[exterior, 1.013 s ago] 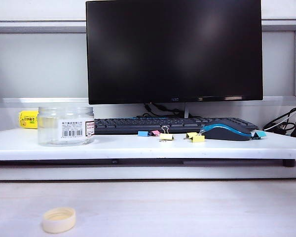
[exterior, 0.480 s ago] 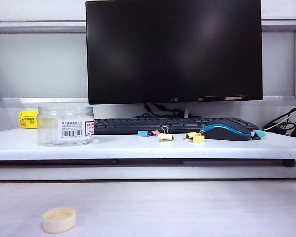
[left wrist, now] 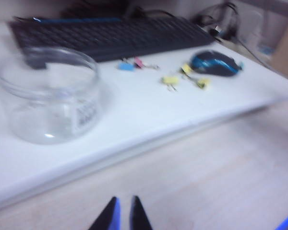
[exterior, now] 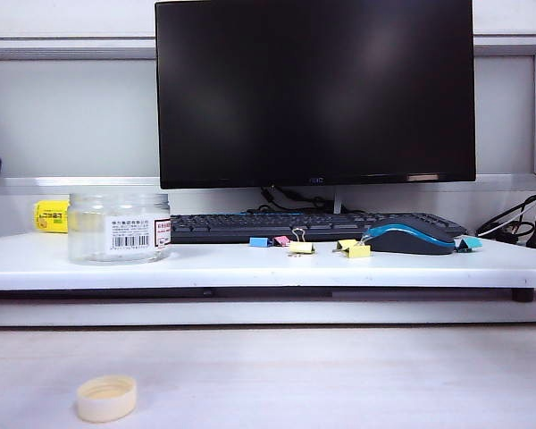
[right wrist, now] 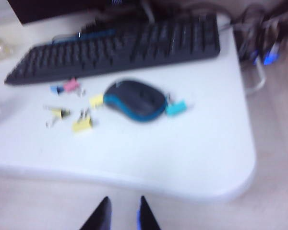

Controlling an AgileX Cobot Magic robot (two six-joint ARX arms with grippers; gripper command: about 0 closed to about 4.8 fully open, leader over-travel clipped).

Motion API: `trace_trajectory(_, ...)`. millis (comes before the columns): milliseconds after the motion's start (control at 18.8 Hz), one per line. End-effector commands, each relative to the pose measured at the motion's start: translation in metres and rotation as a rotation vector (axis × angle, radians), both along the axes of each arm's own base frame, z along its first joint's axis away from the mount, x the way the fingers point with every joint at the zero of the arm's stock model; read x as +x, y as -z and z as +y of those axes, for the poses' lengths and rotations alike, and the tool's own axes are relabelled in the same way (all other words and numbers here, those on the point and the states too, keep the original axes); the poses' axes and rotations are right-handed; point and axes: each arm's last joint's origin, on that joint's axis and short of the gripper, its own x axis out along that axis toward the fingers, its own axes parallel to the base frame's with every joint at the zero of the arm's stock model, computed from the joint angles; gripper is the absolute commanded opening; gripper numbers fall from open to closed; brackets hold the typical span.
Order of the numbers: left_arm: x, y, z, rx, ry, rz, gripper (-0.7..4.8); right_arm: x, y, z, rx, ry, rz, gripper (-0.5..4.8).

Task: Take the clips out of the round transparent plastic box and place them on the table.

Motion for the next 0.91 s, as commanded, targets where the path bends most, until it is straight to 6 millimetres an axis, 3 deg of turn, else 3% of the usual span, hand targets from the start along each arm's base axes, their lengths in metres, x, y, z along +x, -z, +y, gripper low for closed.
trace_trajectory(53,0.000,0.002,-0.001,0.036,0.017,-0.039,0.46,0.002,0.008,0.000,-0.005,0.015,0.010,0.80)
trace_trajectory(480,0.002,0.020,0.001,0.151,-0.042,-0.011,0.48,0.006,0.037,-0.002,-0.051,0.110,0.066,0.81)
trace_trajectory(693,0.002,0.022,0.001,0.183,-0.042,-0.027,0.48,0.006,0.039,-0.002,-0.068,0.109,0.055,0.80)
trace_trajectory(906,0.004,0.022,0.006,0.221,-0.197,-0.037,0.48,0.006,0.039,-0.002,-0.194,0.078,0.027,0.80)
